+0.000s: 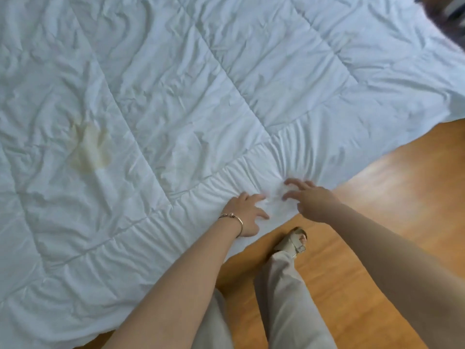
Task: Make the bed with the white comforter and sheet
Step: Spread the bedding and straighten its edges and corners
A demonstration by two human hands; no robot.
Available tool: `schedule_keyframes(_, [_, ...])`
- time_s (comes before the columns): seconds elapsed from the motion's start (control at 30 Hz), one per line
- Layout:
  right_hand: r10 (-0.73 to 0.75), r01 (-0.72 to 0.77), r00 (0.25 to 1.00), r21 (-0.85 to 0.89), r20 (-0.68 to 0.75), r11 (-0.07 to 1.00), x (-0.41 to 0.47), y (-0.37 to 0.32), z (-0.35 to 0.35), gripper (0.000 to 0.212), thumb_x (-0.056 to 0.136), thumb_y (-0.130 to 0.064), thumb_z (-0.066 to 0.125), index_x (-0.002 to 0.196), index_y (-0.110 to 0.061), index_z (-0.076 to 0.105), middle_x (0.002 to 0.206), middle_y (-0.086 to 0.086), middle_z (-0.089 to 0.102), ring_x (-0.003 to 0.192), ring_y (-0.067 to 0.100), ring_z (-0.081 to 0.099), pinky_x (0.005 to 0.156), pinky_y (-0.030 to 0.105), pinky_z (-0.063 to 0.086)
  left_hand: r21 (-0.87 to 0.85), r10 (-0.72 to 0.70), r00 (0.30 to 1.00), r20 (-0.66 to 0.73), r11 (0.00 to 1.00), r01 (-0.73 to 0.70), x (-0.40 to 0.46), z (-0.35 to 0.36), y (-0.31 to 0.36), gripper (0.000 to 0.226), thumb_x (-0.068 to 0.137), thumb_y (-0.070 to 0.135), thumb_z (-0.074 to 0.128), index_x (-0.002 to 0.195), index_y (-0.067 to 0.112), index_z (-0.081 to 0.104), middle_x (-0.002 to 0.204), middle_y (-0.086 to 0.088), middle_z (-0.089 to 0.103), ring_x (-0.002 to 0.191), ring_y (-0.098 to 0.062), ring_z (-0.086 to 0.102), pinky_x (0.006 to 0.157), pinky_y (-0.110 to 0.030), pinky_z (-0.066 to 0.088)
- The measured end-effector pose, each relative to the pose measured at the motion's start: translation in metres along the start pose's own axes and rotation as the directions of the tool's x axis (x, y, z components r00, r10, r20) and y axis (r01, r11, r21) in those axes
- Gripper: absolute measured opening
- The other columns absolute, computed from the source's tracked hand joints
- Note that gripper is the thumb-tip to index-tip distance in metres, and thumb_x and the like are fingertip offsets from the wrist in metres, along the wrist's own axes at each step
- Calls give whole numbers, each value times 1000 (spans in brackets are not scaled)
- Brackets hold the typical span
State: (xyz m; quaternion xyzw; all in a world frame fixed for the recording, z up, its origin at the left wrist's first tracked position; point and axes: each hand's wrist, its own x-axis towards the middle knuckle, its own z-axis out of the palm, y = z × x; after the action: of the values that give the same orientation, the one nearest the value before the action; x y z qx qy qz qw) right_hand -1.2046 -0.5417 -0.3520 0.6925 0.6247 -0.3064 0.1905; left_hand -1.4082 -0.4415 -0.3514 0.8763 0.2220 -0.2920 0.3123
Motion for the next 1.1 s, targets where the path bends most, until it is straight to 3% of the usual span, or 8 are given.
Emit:
schedule_keyframes(0.13, [-25,116,944,259,-330,959,-12,86,-12,25,89,-7,58,104,-23,68,110,-5,64,112,21,57,73,37,53,-346,-101,932,-348,938,-27,67,-21,65,31,81,13,48,88,31,73,97,14,64,92,-8,56,85,-35,50])
schedule_keyframes(0.23, [52,57,757,146,-651,988,-3,176,-42,34,84,-13,70,117,-21,67,120,4,64,115,32,57,89,46,50,-399,-309,581,-753,917,-29,152,-71,108,34,82,22,47,109,21,69,113,1,64,110,-23,56,95,-37,45])
schedule_keyframes(0.43, [152,-147,959,39,-240,988,36,340,-79,61,99,-56,34,151,-50,3,163,-14,-6,150,21,-5,119,50,8,-203,-459,790,-406,888,412,295,-114,180,103,69,89,36,148,45,-13,159,2,-24,145,-22,-23,111,-54,-16])
schedule_keyframes(0.57, [40,29,958,236,-284,971,27,394,-66,43,95,-51,51,138,-50,45,154,-20,32,144,6,24,112,36,29,28,-54,831,-553,996,83,336,-91,240,82,75,82,37,145,41,35,158,5,25,146,-20,20,115,-47,3])
schedule_keyframes(0.67, [371,-16,854,695,-364,719,34,433,-101,12,89,-41,58,87,-45,69,94,-17,70,91,2,60,80,33,48,-249,-127,518,-846,953,-174,392,-143,260,33,90,41,49,105,25,73,113,4,66,103,-21,62,89,-33,39])
schedule_keyframes(0.77, [429,-29,691,571,-582,820,70,494,-132,29,92,-32,55,120,-34,64,125,-8,62,117,14,52,95,37,44,-395,-379,301,-875,919,9,475,-223,254,30,88,30,55,112,19,69,124,-6,63,116,-27,57,97,-39,40])
schedule_keyframes(0.9, [352,-235,820,294,-452,926,107,542,-114,53,100,-52,31,152,-41,23,162,-9,15,150,22,11,118,51,12,-313,-481,497,-722,868,386,545,-242,288,58,92,54,43,147,38,35,159,-8,21,147,-29,15,116,-55,6])
schedule_keyframes(1.1, [378,-291,808,253,-452,923,34,586,-18,54,100,-46,35,152,-42,22,162,-5,17,150,24,14,113,51,25,22,-186,651,-736,955,297,544,-189,358,65,89,64,39,148,38,32,158,-11,24,147,-33,17,113,-65,7])
